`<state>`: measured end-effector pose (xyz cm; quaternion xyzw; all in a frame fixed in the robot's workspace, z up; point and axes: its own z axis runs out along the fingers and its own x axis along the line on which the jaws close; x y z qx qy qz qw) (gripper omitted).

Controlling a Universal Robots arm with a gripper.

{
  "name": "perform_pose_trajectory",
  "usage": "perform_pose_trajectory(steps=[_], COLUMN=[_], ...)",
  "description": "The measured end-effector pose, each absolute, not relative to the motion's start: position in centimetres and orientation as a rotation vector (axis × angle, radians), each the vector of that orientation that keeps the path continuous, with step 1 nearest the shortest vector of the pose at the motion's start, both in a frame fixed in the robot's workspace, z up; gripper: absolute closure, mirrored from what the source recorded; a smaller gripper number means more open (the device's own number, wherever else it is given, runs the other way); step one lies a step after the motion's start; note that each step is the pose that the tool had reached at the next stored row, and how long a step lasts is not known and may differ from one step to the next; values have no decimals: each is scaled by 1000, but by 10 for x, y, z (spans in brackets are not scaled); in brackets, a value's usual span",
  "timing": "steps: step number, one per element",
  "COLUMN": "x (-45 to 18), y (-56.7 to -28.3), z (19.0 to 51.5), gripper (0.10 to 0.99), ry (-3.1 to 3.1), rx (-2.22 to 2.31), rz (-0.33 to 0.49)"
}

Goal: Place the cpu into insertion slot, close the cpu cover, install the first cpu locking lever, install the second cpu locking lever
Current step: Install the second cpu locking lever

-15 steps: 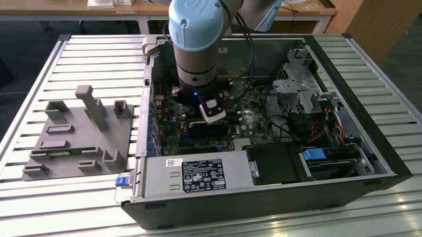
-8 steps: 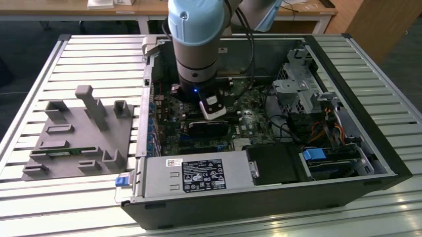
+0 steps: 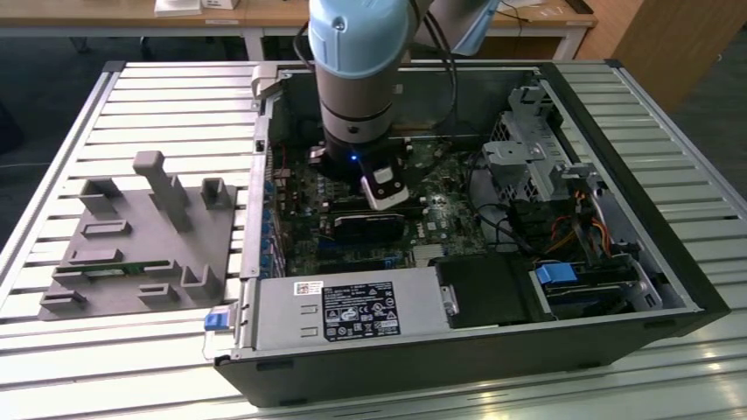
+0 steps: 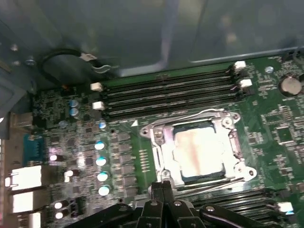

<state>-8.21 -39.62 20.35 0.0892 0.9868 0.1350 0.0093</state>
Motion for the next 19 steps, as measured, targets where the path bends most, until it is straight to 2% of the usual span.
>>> perform_pose_trajectory(steps=[14, 19], x=[-47, -41], y=[-395, -392], z=[203, 203], gripper=[984, 984], ry=[3085, 3090], rx=[280, 280], rz=[420, 391])
